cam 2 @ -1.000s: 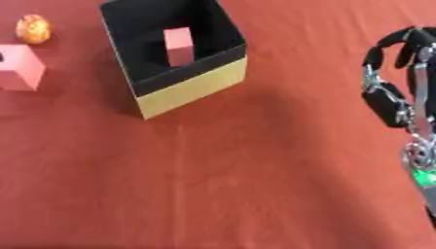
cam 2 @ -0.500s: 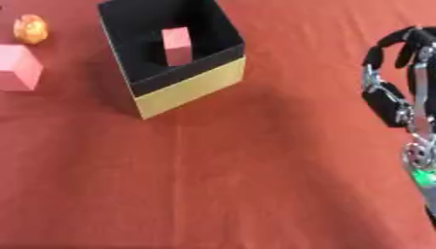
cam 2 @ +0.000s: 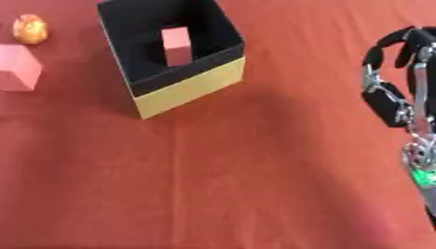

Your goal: Pick up objects on the table and place them in the box.

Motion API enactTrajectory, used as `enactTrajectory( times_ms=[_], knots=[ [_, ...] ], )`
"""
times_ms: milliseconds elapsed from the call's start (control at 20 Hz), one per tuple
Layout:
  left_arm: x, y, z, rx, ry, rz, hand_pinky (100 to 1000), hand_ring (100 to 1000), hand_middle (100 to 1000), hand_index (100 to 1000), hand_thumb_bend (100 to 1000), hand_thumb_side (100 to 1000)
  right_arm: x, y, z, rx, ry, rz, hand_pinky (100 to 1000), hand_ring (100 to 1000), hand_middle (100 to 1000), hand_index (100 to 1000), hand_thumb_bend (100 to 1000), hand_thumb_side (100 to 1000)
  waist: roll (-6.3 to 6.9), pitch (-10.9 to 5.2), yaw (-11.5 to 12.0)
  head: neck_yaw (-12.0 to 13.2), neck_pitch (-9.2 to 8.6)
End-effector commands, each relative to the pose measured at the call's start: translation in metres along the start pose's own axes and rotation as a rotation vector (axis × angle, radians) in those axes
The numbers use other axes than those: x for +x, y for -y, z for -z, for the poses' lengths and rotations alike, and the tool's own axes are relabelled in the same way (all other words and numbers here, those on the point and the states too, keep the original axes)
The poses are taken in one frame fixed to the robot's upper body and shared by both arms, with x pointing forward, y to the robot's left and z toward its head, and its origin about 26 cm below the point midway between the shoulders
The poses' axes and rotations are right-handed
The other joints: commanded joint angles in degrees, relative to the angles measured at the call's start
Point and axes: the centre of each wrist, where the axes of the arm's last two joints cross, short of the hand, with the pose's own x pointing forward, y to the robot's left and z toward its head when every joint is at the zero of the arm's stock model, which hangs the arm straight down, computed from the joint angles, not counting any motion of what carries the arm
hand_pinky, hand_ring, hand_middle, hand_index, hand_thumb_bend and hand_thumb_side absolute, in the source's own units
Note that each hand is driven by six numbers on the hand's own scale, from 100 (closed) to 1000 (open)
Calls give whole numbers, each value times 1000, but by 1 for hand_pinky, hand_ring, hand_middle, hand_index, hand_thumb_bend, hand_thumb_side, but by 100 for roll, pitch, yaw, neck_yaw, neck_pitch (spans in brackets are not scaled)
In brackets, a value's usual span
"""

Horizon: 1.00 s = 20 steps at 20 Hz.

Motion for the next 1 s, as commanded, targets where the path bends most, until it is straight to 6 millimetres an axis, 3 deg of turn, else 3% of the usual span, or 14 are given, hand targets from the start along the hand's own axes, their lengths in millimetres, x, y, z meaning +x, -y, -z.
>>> enactTrajectory(
  times_ms=[50, 400, 600, 750, 1000],
  knots=[
    [-13, -9, -14, -165, 71, 130, 829, 906, 907, 930, 805, 367, 1, 7, 6, -25, 21, -12, 100, 158, 287, 513, 100, 100, 15, -89, 0, -4, 29],
    [-11, -1, -1, -139, 56, 92, 780, 875, 879, 901, 747, 334, 2, 6, 5, -30, 16, -7, 100, 158, 287, 513, 100, 100, -2, -67, -18, 19, 29],
    [-8, 3, 7, -132, 82, 76, 693, 808, 793, 841, 676, 310, 2, 6, 5, -32, 13, -6, 100, 158, 287, 512, 100, 100, -21, -55, -29, 24, 29],
    [-6, 2, 8, -114, 100, 66, 597, 724, 678, 762, 621, 291, 2, 6, 5, -33, 11, -5, 100, 157, 287, 513, 100, 100, -29, -52, -25, 28, 29],
    [-5, -8, 5, -75, 118, 47, 563, 687, 649, 744, 570, 273, 2, 6, 5, -31, 8, -7, 100, 157, 287, 512, 100, 100, -31, -67, -13, 21, 29]
  ],
)
